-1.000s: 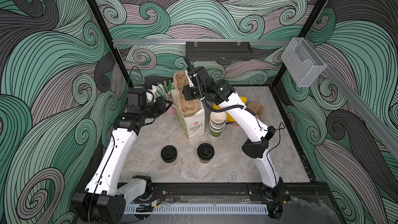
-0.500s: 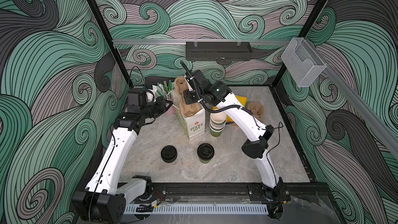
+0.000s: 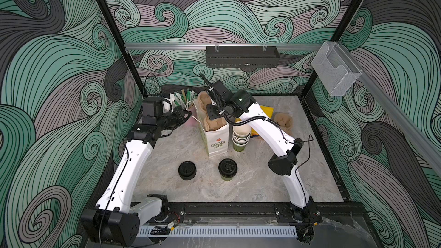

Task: Pack a coffee takeout order
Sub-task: Place the cup tray in the takeout bag.

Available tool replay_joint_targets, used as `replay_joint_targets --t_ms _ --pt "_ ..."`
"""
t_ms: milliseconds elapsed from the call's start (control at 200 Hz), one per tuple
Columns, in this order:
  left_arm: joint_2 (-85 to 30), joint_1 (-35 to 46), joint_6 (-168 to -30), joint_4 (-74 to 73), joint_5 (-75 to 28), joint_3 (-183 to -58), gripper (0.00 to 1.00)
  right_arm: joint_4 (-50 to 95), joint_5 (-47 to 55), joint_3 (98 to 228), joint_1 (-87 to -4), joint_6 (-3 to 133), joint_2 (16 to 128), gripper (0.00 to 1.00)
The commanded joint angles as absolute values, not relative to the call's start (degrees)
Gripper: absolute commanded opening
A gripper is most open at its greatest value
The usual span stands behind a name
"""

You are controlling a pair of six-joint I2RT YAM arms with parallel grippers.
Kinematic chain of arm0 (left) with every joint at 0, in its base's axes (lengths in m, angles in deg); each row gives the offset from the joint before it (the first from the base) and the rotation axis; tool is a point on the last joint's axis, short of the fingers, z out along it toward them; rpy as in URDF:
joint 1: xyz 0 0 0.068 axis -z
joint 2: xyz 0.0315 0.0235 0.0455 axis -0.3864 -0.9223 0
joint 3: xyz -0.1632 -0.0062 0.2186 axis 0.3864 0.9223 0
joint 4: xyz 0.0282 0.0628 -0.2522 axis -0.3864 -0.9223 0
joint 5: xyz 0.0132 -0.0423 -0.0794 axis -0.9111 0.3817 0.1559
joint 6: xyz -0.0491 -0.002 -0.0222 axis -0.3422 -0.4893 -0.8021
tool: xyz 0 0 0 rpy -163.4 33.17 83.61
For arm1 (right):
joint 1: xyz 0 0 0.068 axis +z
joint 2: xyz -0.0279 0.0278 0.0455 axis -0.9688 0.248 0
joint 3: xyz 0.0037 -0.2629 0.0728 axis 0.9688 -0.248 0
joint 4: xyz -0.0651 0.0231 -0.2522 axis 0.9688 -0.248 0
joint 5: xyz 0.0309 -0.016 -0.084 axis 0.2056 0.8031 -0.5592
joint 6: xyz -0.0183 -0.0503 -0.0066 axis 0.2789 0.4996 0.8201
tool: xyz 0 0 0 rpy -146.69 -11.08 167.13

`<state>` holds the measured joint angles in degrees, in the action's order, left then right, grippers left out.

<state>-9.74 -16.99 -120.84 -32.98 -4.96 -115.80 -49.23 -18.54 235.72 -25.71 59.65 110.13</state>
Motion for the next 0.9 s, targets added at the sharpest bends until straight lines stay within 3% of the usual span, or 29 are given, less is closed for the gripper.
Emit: replay_joint_targets --t_ms 0,575,890 --pt "-10.38 -17.11 -120.46 -31.44 -3.8 -116.59 0.0 -52.42 -18.91 235.4 -25.45 57.08 109.46 0.22" --pt "-11.62 -15.53 -120.43 -30.63 -4.59 -117.12 0.0 -56.09 -16.5 235.64 -25.91 51.7 113.49 0.24" --pt "-11.43 -15.26 -119.76 -31.54 -4.92 -117.56 0.0 -56.3 -16.43 235.82 -26.52 50.18 114.77 0.39"
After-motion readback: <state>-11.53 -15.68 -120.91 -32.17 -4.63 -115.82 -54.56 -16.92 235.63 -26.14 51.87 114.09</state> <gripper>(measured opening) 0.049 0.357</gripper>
